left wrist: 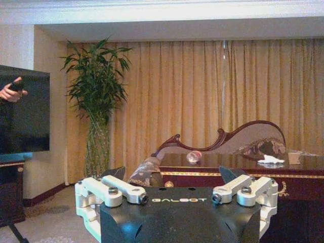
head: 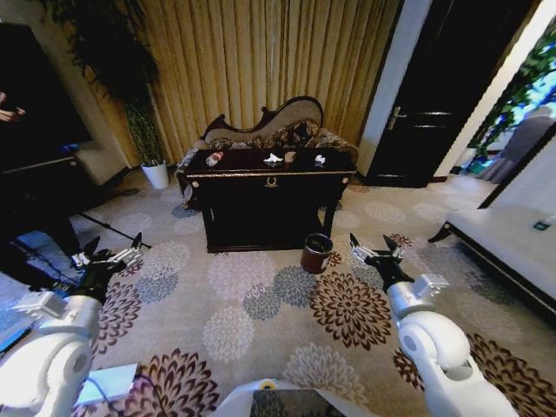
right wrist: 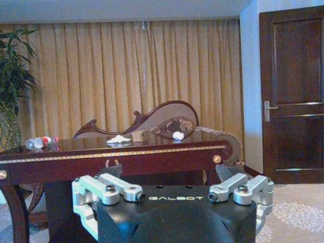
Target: Move to the front of the table and place the trash on the table into the trash bin.
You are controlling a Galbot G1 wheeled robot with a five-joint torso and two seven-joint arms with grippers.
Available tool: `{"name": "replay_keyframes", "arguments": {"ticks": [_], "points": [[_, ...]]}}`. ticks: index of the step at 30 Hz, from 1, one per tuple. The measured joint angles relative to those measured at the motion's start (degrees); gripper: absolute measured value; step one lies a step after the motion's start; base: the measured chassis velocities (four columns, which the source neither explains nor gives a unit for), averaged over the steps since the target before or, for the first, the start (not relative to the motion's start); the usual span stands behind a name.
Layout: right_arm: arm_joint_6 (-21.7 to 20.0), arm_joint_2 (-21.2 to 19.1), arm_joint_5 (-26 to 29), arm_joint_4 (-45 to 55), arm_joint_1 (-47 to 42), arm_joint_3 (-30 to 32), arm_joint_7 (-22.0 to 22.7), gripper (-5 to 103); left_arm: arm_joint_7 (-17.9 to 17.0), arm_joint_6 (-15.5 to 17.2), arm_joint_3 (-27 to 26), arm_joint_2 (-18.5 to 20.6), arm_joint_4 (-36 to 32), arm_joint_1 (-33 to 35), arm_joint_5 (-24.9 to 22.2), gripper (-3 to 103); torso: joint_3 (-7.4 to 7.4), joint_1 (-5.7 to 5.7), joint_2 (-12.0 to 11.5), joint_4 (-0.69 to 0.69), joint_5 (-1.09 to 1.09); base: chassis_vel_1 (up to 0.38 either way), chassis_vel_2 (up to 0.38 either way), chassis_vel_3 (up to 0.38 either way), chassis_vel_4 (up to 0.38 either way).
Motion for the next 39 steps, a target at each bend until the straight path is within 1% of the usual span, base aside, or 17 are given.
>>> {"name": "replay_keyframes", "arguments": {"ticks": [4, 14, 23, 29, 32, 39], "points": [[0.00, -0.06, 0.00, 0.08, -0.02, 0.04, -0.01, 100, 0.01, -0.01, 0.04, 0.00, 0.00, -0.01, 0.02, 100, -0.01, -0.01, 0.00, 0.02, 0.00, -0.067, 0.080, 0.077, -0.075], [0.00, -0.05, 0.00, 0.15, 0.04, 0.02, -0.01, 100, 0.07, -0.05, -0.14, 0.05, -0.23, 0.06, 0.02, 100, -0.01, -0.02, 0.01, 0.01, 0.01, -0.109, 0.090, 0.115, -0.068], [-0.01, -0.08, 0.01, 0.20, -0.03, 0.17, -0.02, 100, 0.11, -0.06, -0.08, 0.04, -0.53, 0.07, 0.01, 100, 0.00, 0.00, 0.00, -0.01, 0.02, -0.135, 0.109, 0.124, -0.127], [-0.01, -0.17, 0.06, 0.32, 0.17, 0.01, -0.06, 100, 0.11, -0.07, -0.29, 0.10, -0.76, 0.26, -0.02, 100, -0.01, -0.03, 0.02, 0.02, 0.00, -0.067, 0.114, 0.075, -0.103], [-0.01, -0.21, 0.09, 0.32, 0.17, 0.00, -0.07, 100, 0.10, -0.07, -0.27, 0.03, -0.76, 0.27, -0.02, 100, -0.01, -0.02, 0.02, 0.00, 0.00, -0.089, 0.131, 0.087, -0.142], [-0.01, -0.29, 0.10, 0.32, 0.17, 0.00, -0.08, 100, 0.10, -0.07, -0.02, -0.12, -0.80, 0.34, -0.01, 100, -0.01, -0.02, 0.01, 0.00, 0.02, -0.142, 0.131, 0.150, -0.125]]}}
